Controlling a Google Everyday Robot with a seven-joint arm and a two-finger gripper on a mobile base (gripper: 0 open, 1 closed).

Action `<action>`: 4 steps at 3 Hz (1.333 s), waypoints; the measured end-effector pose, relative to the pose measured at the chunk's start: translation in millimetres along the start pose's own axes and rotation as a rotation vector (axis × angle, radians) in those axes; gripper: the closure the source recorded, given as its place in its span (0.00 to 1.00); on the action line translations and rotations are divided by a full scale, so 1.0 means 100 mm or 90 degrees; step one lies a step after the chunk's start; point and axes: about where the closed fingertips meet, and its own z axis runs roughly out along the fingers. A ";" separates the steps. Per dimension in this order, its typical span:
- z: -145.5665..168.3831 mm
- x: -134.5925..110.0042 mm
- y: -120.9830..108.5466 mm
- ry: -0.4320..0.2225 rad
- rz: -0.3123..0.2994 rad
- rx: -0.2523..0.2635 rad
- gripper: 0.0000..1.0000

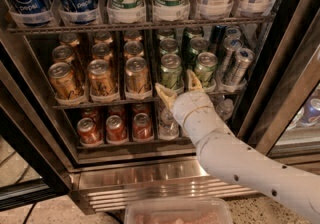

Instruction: Pick green can from middle shelf of fridge

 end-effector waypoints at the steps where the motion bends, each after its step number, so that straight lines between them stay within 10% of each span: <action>1: 0.05 0.01 -0.01 -0.003 0.009 0.003 0.43; 4: 0.31 -0.03 0.09 -0.018 0.041 -0.009 0.43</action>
Offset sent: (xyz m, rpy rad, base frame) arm 0.0142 0.0033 -0.0064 0.0365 0.0052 -0.0057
